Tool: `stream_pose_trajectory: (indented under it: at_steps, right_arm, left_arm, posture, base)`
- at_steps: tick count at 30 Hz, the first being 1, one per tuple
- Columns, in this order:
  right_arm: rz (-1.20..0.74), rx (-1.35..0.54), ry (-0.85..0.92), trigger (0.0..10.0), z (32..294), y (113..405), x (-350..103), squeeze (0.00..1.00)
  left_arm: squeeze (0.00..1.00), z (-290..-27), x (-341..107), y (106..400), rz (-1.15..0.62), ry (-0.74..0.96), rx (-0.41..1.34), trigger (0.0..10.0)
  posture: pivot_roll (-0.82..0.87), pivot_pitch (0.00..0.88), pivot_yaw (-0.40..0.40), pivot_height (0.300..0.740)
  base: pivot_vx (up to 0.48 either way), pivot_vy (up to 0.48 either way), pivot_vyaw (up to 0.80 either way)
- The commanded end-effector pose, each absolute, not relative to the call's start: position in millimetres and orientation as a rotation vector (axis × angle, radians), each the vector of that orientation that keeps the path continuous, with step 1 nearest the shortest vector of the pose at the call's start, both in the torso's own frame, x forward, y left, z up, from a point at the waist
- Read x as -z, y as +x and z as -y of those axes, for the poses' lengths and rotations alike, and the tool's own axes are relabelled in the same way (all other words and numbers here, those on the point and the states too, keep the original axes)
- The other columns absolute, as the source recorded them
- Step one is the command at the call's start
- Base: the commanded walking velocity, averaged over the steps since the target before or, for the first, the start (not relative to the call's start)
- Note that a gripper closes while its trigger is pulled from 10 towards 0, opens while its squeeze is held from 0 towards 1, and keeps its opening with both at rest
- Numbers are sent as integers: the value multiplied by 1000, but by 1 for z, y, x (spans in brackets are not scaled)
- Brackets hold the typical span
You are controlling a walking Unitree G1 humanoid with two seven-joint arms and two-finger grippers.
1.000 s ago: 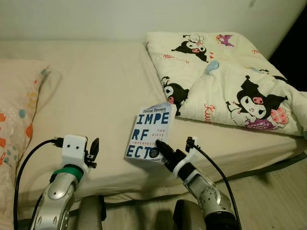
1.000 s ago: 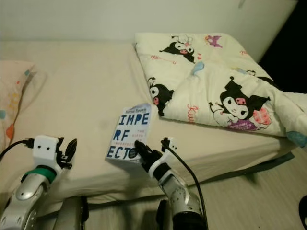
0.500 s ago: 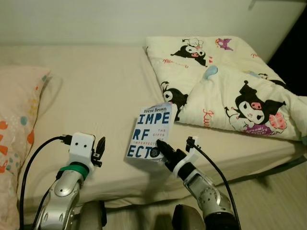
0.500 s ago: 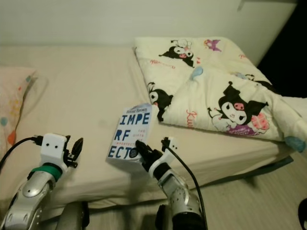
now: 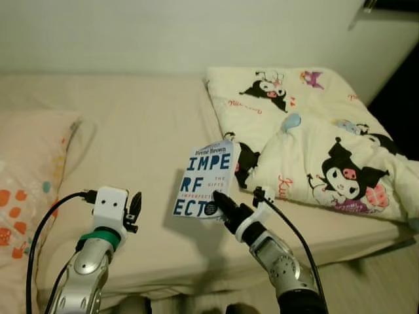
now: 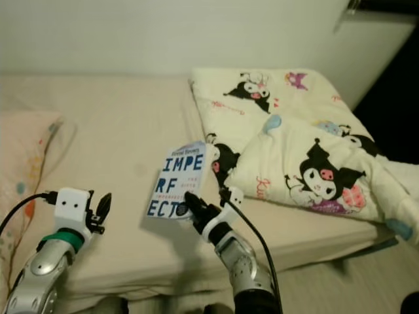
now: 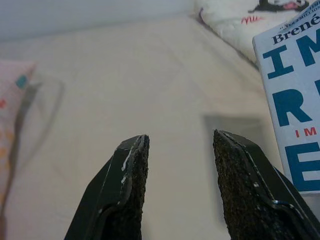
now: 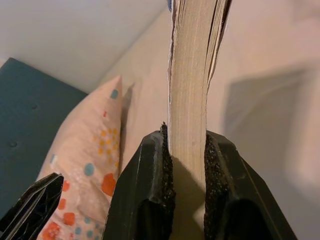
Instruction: Clean up the room
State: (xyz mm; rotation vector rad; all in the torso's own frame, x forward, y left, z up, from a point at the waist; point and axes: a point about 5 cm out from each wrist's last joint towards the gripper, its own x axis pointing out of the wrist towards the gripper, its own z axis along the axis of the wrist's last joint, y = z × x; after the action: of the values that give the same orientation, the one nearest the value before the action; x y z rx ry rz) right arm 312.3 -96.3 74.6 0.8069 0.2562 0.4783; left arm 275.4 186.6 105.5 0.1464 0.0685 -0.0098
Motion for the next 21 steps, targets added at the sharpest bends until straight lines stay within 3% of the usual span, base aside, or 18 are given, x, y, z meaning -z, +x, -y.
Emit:
stream_pose_trajectory:
  at_steps: [1, 7, 9, 14, 17, 21]
  right_arm:
    - [-238, -466, 809, 10000, 98, 312, -75, 0]
    - [-238, -424, 810, 10000, 104, 307, -70, 0]
    - [-228, -394, 804, 10000, 109, 304, -68, 0]
    - [-210, -360, 804, 10000, 115, 300, -67, 0]
    - [-195, -336, 802, 10000, 119, 299, -67, 0]
    - [-188, -330, 800, 10000, 120, 298, -68, 0]
  left_arm:
    - [0, -188, -101, 272, -91, 150, 3, 10000]
    - [0, -188, -99, 277, -100, 158, 14, 10000]
    - [0, -185, -99, 282, -103, 161, 32, 10000]
    - [0, -180, -98, 287, -108, 167, 59, 10000]
    - [0, -177, -97, 290, -112, 165, 75, 10000]
    - [0, -174, -97, 293, -112, 164, 85, 10000]
  posture:
    - [163, 12, -61, 670]
    - [146, 0, -30, 685]
    - [116, 0, 13, 695]
    - [116, 0, 13, 710]
    - [87, 0, 67, 720]
    - [87, 0, 67, 730]
  base:
    - [0, 0, 0]
    - [0, 0, 0]
    - [0, 0, 0]
    - [0, 0, 0]
    - [0, 0, 0]
    - [0, 0, 0]
